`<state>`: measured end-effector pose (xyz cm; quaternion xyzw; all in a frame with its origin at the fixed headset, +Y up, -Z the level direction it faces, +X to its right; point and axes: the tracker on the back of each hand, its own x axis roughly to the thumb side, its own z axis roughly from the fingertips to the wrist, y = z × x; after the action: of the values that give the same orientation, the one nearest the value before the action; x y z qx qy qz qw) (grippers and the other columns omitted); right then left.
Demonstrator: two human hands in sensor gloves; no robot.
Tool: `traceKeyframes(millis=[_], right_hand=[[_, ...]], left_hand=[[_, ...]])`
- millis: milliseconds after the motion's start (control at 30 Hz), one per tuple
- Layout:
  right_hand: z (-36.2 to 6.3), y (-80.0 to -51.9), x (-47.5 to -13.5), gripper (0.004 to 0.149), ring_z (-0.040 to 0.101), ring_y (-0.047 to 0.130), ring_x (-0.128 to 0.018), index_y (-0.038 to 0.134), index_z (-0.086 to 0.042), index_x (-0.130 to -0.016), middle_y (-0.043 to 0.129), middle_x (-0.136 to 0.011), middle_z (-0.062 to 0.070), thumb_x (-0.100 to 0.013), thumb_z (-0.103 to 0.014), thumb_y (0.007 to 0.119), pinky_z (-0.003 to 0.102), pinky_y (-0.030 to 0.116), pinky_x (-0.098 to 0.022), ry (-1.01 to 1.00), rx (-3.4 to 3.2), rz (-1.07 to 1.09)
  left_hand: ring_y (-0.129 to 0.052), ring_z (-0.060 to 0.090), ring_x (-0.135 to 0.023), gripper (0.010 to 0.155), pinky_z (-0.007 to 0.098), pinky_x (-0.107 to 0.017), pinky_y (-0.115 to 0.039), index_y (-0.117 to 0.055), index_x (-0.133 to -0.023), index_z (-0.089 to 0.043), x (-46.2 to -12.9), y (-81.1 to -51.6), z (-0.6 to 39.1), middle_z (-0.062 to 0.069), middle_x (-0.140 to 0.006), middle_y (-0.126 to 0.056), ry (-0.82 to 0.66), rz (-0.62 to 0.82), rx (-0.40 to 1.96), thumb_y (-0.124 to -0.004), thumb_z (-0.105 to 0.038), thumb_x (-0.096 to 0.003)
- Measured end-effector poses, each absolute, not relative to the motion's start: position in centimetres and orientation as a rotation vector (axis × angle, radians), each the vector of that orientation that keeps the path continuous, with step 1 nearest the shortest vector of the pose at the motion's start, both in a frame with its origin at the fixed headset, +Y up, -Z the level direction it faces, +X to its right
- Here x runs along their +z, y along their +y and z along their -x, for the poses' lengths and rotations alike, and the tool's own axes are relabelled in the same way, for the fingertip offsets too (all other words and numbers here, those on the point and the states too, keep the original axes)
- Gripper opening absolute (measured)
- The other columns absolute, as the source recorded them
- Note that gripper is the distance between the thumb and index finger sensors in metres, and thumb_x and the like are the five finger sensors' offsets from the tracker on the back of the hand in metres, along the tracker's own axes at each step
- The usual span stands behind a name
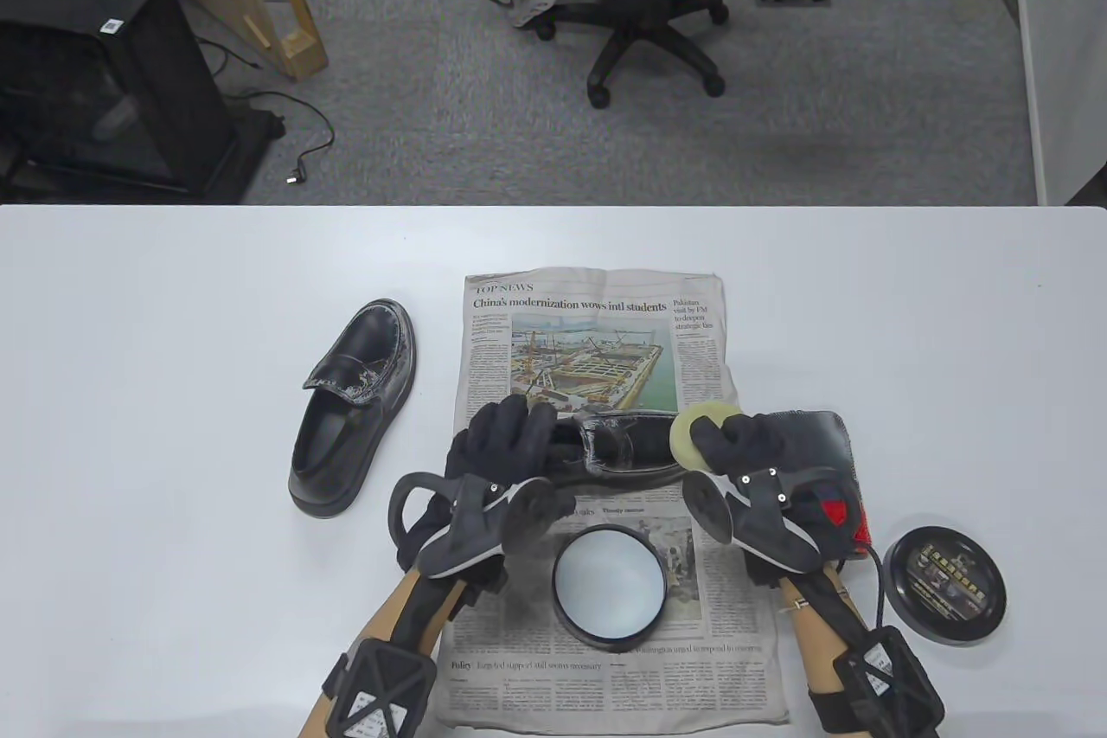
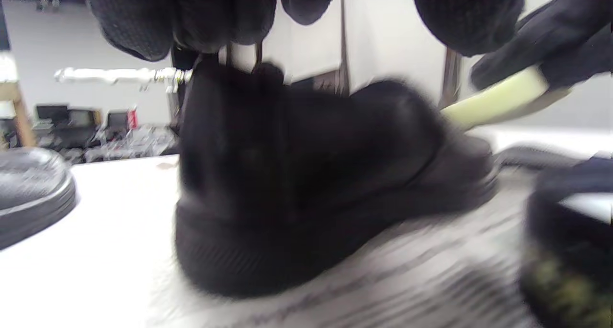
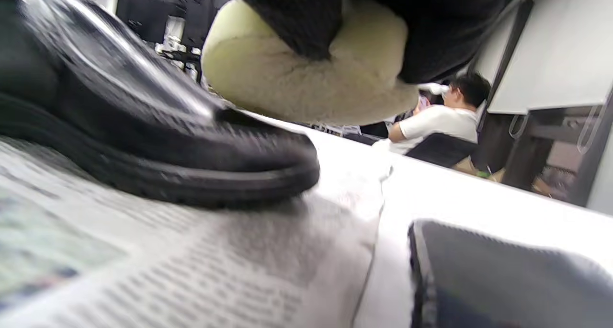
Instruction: Dip and apply leather care cream with polishing sponge on shoes
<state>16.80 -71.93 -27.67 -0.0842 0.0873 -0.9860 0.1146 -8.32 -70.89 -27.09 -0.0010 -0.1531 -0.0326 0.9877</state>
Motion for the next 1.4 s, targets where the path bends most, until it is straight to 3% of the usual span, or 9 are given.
traceKeyframes(millis=[133,233,267,333,533,800,1000,1233,1400], right_hand=[[-16.6,-73.0,-28.1,0.046,0.043,0.056,-0.104,0.059,-0.027,-0.103,0.057,-0.112,0.011,-0.058,-0.030,0.070,0.056,0.058,-0.076,0.123,-2.933,0.348],[-16.4,-73.0,-28.0,0.075,0.051,0.041,-0.109,0.051,-0.011,-0.112,0.037,-0.122,0.021,-0.053,-0.054,0.069,0.056,0.056,-0.078,-0.043,-3.008,0.502],[-16.0,-73.2,-28.2,0.075,0.050,0.044,-0.108,0.052,-0.009,-0.111,0.038,-0.121,0.020,-0.053,-0.052,0.070,0.054,0.057,-0.078,-0.021,-3.047,0.488],[-15.5,-73.4,-28.7,0.056,0.040,0.062,-0.104,0.060,-0.017,-0.103,0.052,-0.117,0.013,-0.055,-0.042,0.071,0.046,0.067,-0.076,0.175,-2.958,0.407],[-15.4,-73.3,-31.0,0.034,0.025,0.081,-0.092,0.066,-0.029,-0.088,0.067,-0.108,0.002,-0.055,-0.030,0.075,0.034,0.084,-0.067,0.179,-2.948,0.297],[-16.1,-73.6,-29.1,0.032,0.024,0.087,-0.083,0.067,-0.027,-0.087,0.072,-0.105,0.007,-0.056,-0.027,0.075,0.030,0.087,-0.063,0.251,-2.880,0.389],[-13.4,-72.9,-28.3,0.033,0.027,0.081,-0.094,0.067,-0.029,-0.088,0.069,-0.108,0.004,-0.057,-0.029,0.073,0.042,0.079,-0.069,0.320,-2.929,0.516],[-13.7,-73.8,-31.2,0.033,0.036,0.080,-0.095,0.062,-0.028,-0.092,0.070,-0.107,0.008,-0.059,-0.027,0.068,0.042,0.082,-0.064,0.147,-2.925,0.298],[-15.8,-74.0,-30.0,0.035,0.035,0.087,-0.089,0.061,-0.023,-0.092,0.072,-0.104,0.014,-0.059,-0.025,0.070,0.036,0.088,-0.060,0.141,-2.928,0.287]], left_hand=[[-0.057,0.049,-0.110,0.099,0.064,-0.074,-0.064,-0.037,-0.122,-0.019,-28.7,-73.0,7.9,0.024,-0.126,-0.049,-0.275,0.069,-0.138,-0.073,-0.066,-0.0438],[-0.070,0.039,-0.106,0.092,0.057,-0.072,-0.072,-0.043,-0.119,-0.029,-28.8,-73.7,7.7,0.012,-0.123,-0.062,-0.249,0.013,-0.223,-0.077,-0.064,-0.0408],[-0.074,0.035,-0.105,0.088,0.054,-0.072,-0.075,-0.047,-0.116,-0.033,-29.0,-73.8,7.7,0.006,-0.120,-0.068,-0.253,0.017,-0.248,-0.080,-0.063,-0.0393],[-0.076,0.030,-0.103,0.087,0.049,-0.072,-0.076,-0.049,-0.114,-0.037,-29.0,-73.9,7.7,-0.001,-0.118,-0.070,-0.258,0.018,-0.275,-0.083,-0.060,-0.0374],[-0.082,0.022,-0.098,0.083,0.042,-0.072,-0.078,-0.052,-0.109,-0.044,-29.3,-74.3,8.0,-0.008,-0.113,-0.075,-0.263,-0.003,-0.276,-0.087,-0.058,-0.0340],[-0.084,0.019,-0.095,0.081,0.040,-0.070,-0.079,-0.058,-0.107,-0.042,-29.4,-74.2,8.1,-0.007,-0.110,-0.079,-0.247,0.002,-0.274,-0.085,-0.060,-0.0327],[-0.083,0.020,-0.097,0.077,0.042,-0.071,-0.078,-0.060,-0.105,-0.043,-29.5,-74.2,8.0,-0.009,-0.110,-0.079,-0.269,0.017,-0.273,-0.086,-0.058,-0.0336],[-0.086,0.020,-0.093,0.077,0.040,-0.067,-0.080,-0.060,-0.105,-0.043,-29.4,-74.3,8.2,-0.007,-0.108,-0.081,-0.253,0.003,-0.248,-0.084,-0.061,-0.0338],[-0.088,0.019,-0.089,0.077,0.038,-0.062,-0.082,-0.063,-0.105,-0.040,-29.4,-74.3,8.1,-0.006,-0.105,-0.084,-0.234,0.001,-0.256,-0.081,-0.064,-0.0331]])
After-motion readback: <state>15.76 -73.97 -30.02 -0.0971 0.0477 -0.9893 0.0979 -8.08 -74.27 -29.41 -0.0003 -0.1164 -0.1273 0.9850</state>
